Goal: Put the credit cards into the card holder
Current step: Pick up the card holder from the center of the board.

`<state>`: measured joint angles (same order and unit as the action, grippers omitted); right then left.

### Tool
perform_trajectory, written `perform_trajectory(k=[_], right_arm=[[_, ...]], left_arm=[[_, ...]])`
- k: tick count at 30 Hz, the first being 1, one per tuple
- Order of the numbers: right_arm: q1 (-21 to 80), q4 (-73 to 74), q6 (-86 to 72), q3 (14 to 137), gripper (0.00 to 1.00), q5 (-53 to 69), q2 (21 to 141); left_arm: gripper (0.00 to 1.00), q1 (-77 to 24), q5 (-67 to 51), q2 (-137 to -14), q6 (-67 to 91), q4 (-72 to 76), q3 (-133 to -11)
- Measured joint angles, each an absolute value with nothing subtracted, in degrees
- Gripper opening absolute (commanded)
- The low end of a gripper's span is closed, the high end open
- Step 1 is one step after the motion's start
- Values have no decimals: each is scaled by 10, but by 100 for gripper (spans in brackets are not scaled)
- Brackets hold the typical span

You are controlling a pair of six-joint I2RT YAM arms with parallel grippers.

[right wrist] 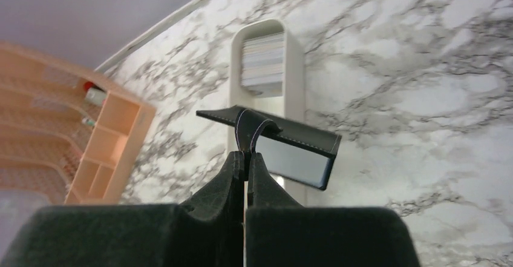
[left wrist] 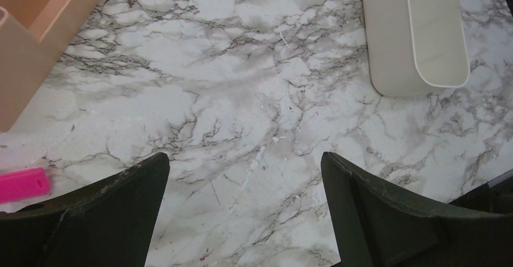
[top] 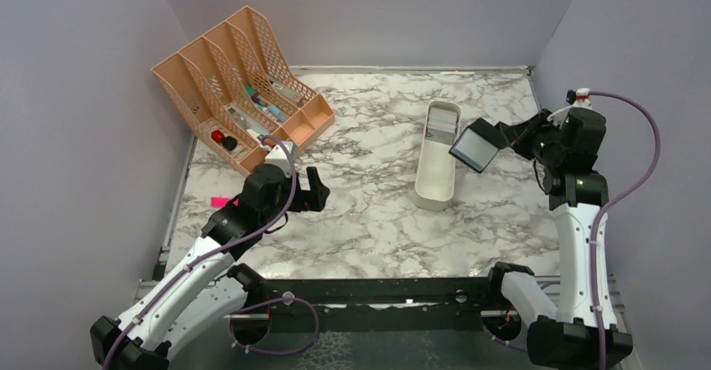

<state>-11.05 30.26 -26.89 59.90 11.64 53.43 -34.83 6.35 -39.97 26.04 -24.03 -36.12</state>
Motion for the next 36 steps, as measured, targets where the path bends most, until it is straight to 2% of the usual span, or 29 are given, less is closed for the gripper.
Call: perform_trajectory(k=[15,19,21,29,36], right_arm=[[-95,378,-270,601,1,378,422],[-91,379,-274,588,1,409,413],[-88,379,-275,584,1,419,421],[-47,372,-279,587,1,424,499],[51,354,-302,598,1,409,522]], left_arm=[[92,-348,-82,-469,300,-205,-396],[89,-348,-103,-470,309,-175,-396],[83,-348,-109,-470,306,-166,-396],[72,-348,-104,-461,279,-146,-396],[71,-348,-107,-464,227,-115,-398]])
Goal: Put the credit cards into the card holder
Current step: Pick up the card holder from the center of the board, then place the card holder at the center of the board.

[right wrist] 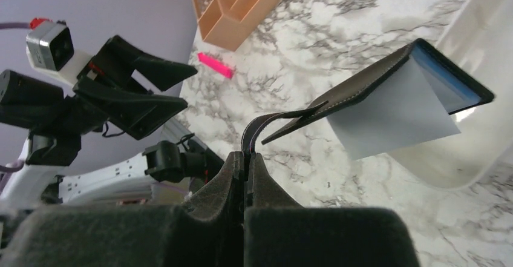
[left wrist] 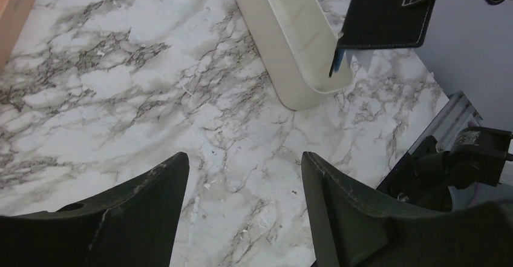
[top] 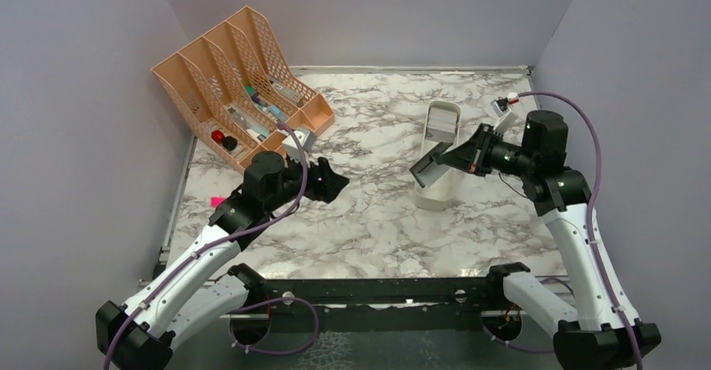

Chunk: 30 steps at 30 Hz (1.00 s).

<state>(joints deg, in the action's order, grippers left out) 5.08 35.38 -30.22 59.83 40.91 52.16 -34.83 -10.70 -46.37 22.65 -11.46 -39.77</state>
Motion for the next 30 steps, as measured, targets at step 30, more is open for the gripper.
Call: perform_trajectory(k=[30], right_arm=[[402,120,-510,543,1,266,641]], left_arm=[[83,-392,-245,-485,-58,98,-347]])
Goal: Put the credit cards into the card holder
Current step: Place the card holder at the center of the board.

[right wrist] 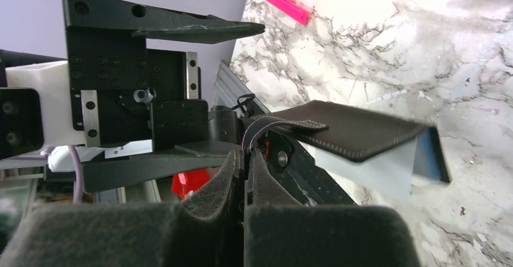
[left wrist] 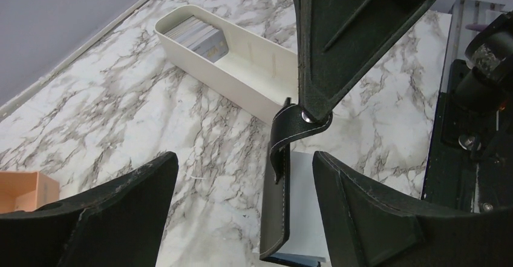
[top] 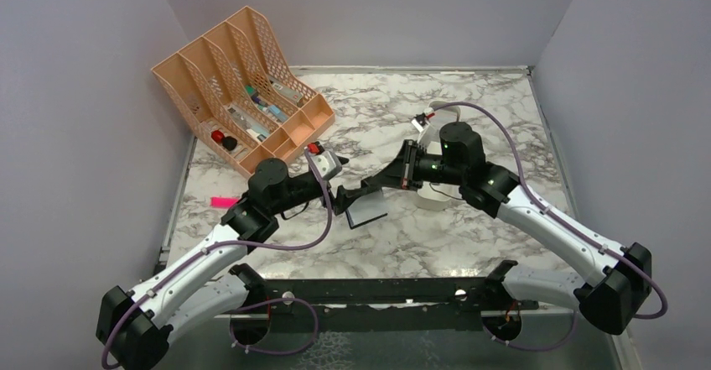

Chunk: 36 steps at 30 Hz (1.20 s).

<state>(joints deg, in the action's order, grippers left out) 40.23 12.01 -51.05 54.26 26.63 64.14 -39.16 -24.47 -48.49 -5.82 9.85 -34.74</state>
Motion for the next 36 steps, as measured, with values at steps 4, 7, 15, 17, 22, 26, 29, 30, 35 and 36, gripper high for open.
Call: perform_trajectory(k=[4,7,15,17,22,26,29,30,35,36], right_arm=[[406,104,-525,543,1,264,645],[406,102,-529,553,1,262,645],[406,84,-536,562,1,261,643],[406,83,-536,562,1,261,643],[406,82,-529,562,25,261,638],[406,82,-507,558,56,254,616],[406,82,-488,526,78,228,563],[406,83,-485,512,82,219,542],[406,81,-480,452,89,193,482],[406,78,-481,438,89,193,481]], left_arm=[[71,-393,-245,-489,-71,90,-347],[56,-397,-244,-493,-78,84,-347],[15,-404,-240,-514,-95,72,-353],[0,-405,-239,-516,-98,71,-358],[0,-406,-236,-515,-98,71,-367],[0,-406,-212,-510,-64,70,-368],[0,-408,-158,-501,12,69,-367],[0,-408,-143,-497,43,70,-365],[0,-408,-88,-479,186,84,-321],[0,-408,-84,-479,221,90,-306]])
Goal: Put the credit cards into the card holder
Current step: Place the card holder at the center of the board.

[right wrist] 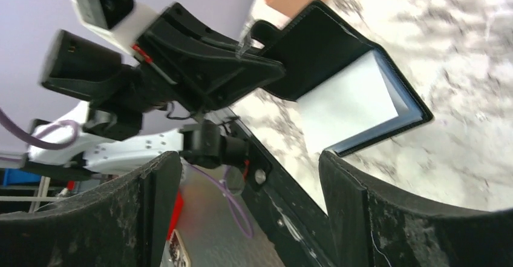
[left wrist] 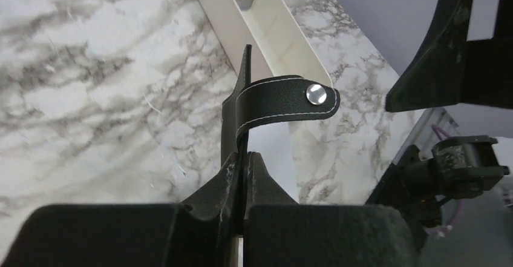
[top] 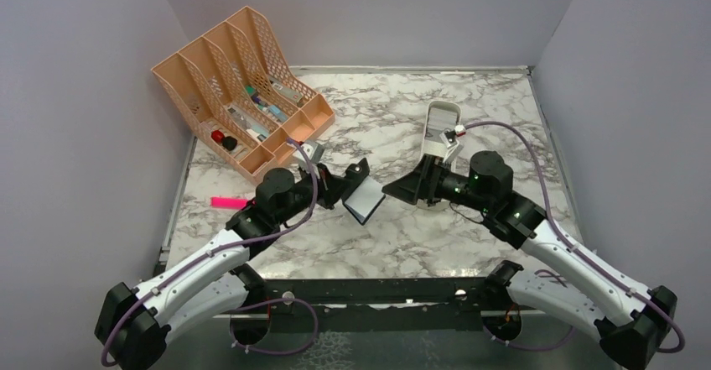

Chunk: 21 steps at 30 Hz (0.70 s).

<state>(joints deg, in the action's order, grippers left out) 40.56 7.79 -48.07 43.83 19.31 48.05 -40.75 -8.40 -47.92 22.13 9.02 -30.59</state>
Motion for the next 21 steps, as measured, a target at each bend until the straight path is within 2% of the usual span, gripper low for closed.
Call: perform_trajectory(k=[9,21], right_arm=[[406,21,-541,317,86,207,519],[406,-140,-645,284,88,227,569]], left_arm=[[0,-408,-75,-460,417,122,-244],[0,-408,-50,-406,515,168,-234]])
